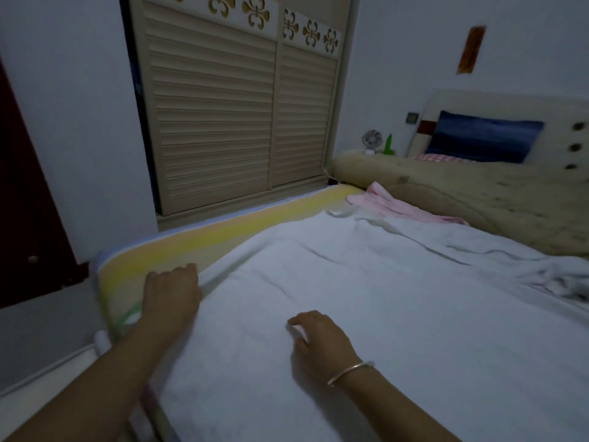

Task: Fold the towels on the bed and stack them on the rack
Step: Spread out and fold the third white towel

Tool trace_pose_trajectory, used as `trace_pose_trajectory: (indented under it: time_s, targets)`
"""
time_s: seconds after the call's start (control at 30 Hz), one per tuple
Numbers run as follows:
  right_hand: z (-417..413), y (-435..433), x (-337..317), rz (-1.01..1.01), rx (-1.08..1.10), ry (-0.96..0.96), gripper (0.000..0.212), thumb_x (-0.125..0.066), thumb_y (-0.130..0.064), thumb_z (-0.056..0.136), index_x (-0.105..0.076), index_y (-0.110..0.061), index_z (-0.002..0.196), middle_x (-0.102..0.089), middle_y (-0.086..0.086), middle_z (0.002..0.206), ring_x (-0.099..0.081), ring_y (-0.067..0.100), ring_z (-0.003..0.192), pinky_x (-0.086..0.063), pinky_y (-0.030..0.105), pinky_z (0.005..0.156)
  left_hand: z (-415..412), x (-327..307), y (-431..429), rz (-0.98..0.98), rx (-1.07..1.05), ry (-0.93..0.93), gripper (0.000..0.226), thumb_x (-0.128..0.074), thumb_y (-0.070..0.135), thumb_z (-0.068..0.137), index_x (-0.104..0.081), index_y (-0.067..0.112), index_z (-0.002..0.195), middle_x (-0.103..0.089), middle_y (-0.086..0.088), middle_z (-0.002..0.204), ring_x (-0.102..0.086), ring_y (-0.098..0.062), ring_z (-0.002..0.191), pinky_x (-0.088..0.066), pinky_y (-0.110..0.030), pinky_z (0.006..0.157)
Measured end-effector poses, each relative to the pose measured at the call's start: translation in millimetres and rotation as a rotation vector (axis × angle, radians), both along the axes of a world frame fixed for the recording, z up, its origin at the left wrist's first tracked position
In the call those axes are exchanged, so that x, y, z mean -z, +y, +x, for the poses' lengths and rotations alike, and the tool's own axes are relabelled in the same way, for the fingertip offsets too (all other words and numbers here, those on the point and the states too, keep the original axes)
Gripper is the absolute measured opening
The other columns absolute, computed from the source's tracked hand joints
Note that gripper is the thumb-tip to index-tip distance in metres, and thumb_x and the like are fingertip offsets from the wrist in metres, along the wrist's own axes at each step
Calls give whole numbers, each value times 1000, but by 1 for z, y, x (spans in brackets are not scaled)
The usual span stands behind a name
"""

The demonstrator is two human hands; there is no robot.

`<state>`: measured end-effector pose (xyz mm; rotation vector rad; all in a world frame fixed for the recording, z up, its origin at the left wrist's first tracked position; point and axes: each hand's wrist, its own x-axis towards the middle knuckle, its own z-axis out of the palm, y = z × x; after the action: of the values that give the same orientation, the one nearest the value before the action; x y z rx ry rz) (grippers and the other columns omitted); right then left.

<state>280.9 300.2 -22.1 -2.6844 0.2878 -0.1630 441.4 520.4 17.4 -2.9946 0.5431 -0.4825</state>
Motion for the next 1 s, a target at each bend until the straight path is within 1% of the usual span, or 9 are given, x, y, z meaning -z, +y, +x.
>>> trace_pose_trajectory:
  time_s: [0.1,0.23,0.3,0.37,0.43,0.53,0.67,0.73,1.0]
  targets:
    - [-46,1,-10,127,66,15,33,-50,-29,92,-59,-26,124,-60,-5,126,-54,12,117,-37,21,99,-68,-21,-35,-125,159,66,34,-43,36,100,-40,12,124,-66,-8,102,-64,-29,92,-42,-32,65]
    - [-122,-11,-35,517,219,-41,23,-53,-20,94,-67,-14,112,-70,5,109,-66,16,92,-50,22,85,-183,-35,-82,-416,292,357,39,-50,35,96,-43,12,128,-62,-11,118,-60,-31,107,-49,-36,82]
    - [-173,-17,-53,831,334,-90,27,-45,-23,99,-66,-8,106,-70,10,99,-65,19,78,-50,22,72,-249,-43,-103,-538,441,469,37,-56,36,93,-50,16,124,-63,-6,120,-58,-26,111,-46,-32,87]
    - [-216,-23,-71,1061,442,-128,37,-38,-32,102,-66,-9,94,-69,9,89,-64,21,76,-50,30,74,-308,-49,-120,-635,604,565,32,-61,35,90,-57,18,116,-65,-1,116,-59,-20,108,-45,-29,88]
    - [-269,-36,-81,1160,567,-142,41,-40,-43,100,-63,-12,89,-68,8,89,-65,24,85,-54,35,77,-374,-53,-136,-641,756,658,34,-62,34,89,-58,19,119,-64,2,118,-59,-16,108,-46,-29,92]
    - [-349,-57,-90,1115,688,-116,39,-51,-54,91,-60,-17,88,-66,6,92,-63,23,89,-54,32,68,-461,-51,-154,-608,937,753,38,-59,25,90,-56,21,128,-63,4,125,-59,-11,111,-46,-22,93]
    - [-469,-92,-92,860,667,-75,20,-58,-21,93,-61,-8,78,-57,7,72,-57,16,64,-48,22,54,-571,-41,-180,-546,1035,847,40,-58,21,88,-57,26,128,-63,7,124,-57,-7,109,-44,-17,87]
    - [-524,-113,-91,757,710,-74,22,-55,-17,95,-59,-6,76,-52,6,65,-52,15,58,-45,20,50,-621,-40,-198,-539,1064,888,41,-59,22,89,-57,27,129,-62,7,125,-56,-7,108,-41,-15,83]
    - [-762,-194,-91,530,893,-101,40,-52,-21,96,-50,-12,58,-47,3,55,-44,15,51,-37,22,49,-833,-41,-292,-387,1242,1015,49,-64,25,86,-51,19,133,-57,-4,131,-55,-19,114,-45,-29,93]
